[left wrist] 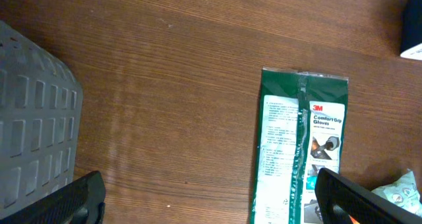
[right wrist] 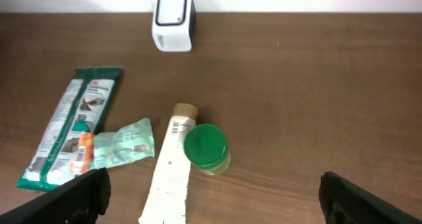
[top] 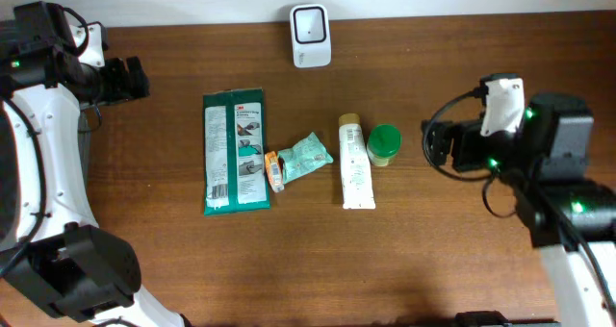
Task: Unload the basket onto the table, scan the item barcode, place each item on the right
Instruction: 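Retract the left arm and raise the right gripper toward the items, then move the right gripper over the green-lidded jar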
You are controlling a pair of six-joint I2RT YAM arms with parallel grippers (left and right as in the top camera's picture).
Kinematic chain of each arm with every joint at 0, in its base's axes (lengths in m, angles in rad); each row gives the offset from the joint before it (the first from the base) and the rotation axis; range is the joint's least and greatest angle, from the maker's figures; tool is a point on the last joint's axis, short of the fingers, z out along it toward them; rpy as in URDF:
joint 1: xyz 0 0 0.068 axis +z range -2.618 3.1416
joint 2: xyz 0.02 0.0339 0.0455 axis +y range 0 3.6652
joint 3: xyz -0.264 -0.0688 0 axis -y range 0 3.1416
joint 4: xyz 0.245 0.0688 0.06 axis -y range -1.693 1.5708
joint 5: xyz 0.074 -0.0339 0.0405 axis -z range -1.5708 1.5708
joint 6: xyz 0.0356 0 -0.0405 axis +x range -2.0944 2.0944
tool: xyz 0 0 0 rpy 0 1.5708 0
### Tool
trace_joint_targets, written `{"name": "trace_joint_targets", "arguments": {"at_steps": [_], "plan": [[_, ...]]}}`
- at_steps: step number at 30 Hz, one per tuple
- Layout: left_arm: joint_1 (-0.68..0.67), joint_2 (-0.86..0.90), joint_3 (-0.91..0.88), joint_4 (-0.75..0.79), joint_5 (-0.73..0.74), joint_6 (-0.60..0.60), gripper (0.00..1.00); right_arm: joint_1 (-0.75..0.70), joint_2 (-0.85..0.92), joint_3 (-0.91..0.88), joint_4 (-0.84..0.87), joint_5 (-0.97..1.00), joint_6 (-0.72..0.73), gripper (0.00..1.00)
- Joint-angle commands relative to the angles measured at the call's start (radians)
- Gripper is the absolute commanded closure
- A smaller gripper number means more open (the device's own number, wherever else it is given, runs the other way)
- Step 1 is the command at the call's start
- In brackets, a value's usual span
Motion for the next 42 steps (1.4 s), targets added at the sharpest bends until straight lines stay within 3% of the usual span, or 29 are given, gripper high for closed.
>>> {"name": "trace_joint_targets", "arguments": {"at_steps": [1,9,19,24,29,31,33,37,42], "plan": [[0.0,-0.006,0.006,0.001,-0.001,0.018,0.01,0.001,0.06,0.018,0.019,0.026,-0.004,0.02],[0.0,-0.006,0.006,0.001,-0.002,0.018,0.01,0.001,0.109,0.018,0.069,0.182,-0.004,0.02],[0.0,-0.006,0.006,0.001,-0.002,0.018,0.01,0.002,0.136,0.035,0.069,0.039,-0.008,0.02],[0.0,-0.006,0.006,0.001,-0.002,0.018,0.01,0.08,0.318,0.253,-0.111,0.037,-0.055,0.02],[0.0,-0.006,0.006,0.001,-0.002,0.018,0.01,0.143,0.502,0.328,-0.15,0.106,0.044,0.01],[0.0,-0.006,0.006,0.001,-0.002,0.018,0.01,0.17,0.564,0.327,-0.162,0.107,0.05,0.12],[0.0,-0.006,0.006,0.001,-0.002,0.018,0.01,0.204,0.634,0.327,-0.165,0.107,0.05,0.15],[0.0,-0.006,0.006,0.001,-0.002,0.018,0.01,0.232,0.73,0.327,-0.154,0.107,0.042,0.1],[0.0,-0.006,0.006,0.001,-0.002,0.018,0.01,0.231,0.782,0.327,-0.155,0.148,-0.097,0.01]]}}
